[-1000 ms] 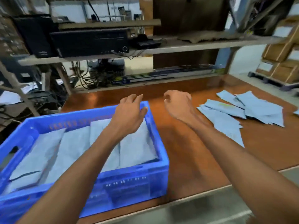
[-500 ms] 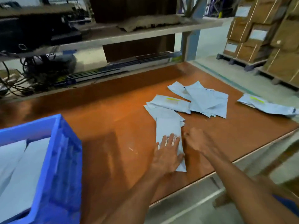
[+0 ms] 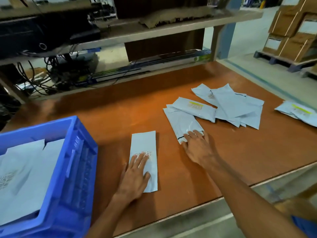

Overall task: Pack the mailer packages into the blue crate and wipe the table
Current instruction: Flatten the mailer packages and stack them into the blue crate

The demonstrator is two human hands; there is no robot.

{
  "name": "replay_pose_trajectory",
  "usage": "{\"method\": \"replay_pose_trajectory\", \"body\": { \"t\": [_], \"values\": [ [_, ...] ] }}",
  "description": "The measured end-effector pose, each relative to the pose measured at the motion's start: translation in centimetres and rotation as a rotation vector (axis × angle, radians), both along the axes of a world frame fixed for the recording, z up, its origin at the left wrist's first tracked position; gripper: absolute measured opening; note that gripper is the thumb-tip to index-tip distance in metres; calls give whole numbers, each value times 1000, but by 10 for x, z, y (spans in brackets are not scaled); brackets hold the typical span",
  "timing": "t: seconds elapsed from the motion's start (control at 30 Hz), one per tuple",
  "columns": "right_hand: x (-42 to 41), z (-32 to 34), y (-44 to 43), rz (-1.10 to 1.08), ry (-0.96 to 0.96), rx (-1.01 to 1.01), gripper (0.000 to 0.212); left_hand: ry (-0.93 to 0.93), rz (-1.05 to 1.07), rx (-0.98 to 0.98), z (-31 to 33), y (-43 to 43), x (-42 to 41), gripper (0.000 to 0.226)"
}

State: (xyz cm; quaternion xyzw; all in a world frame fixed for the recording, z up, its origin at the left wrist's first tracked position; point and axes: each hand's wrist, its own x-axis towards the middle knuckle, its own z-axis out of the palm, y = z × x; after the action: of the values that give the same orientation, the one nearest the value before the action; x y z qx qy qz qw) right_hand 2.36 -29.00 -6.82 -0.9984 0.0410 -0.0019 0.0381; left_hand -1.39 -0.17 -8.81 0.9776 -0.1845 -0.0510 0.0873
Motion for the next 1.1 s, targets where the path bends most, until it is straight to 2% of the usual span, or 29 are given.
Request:
{"method": "replay_pose_trajectory", "body": {
  "t": [0.1, 0.3, 0.4, 0.43, 0.57, 0.6, 0.7, 0.8, 0.9, 1.03, 1.1],
  "values": [
    [-22, -1, 12, 61, -96, -34, 48, -50, 69, -30, -6, 8, -9, 73],
    [-79, 3, 44, 248, -240, 3, 54, -92, 164, -108, -1, 14, -12, 73],
    [-57, 22, 46, 162, -262, 136, 42, -84, 137, -93, 2, 11, 3, 71],
    [-44, 25, 45, 114, -232, 163, 43, -74, 117, -88, 3, 9, 11, 73],
    [-5, 3, 51, -26, 115, 178, 69, 2, 90, -26, -5, -8, 34, 75],
    [-3, -7, 55, -28, 141, 162, 71, -10, 99, -16, -9, -11, 34, 75],
    [-6, -23, 65, 24, 71, 84, 67, -145, 115, 29, -17, -17, 31, 74],
    [-6, -23, 64, 61, 32, 67, 61, -172, 112, 17, -18, -18, 30, 67],
    [-6, -21, 64, 92, 18, 66, 57, -228, 20, 104, -14, -20, 31, 59],
    [-4, -16, 66, 127, 0, 107, 56, -358, -99, 165, -2, -20, 26, 34],
    [-4, -9, 71, 132, -24, 144, 61, -341, -98, 183, 7, -19, 24, 31]
  ]
}}
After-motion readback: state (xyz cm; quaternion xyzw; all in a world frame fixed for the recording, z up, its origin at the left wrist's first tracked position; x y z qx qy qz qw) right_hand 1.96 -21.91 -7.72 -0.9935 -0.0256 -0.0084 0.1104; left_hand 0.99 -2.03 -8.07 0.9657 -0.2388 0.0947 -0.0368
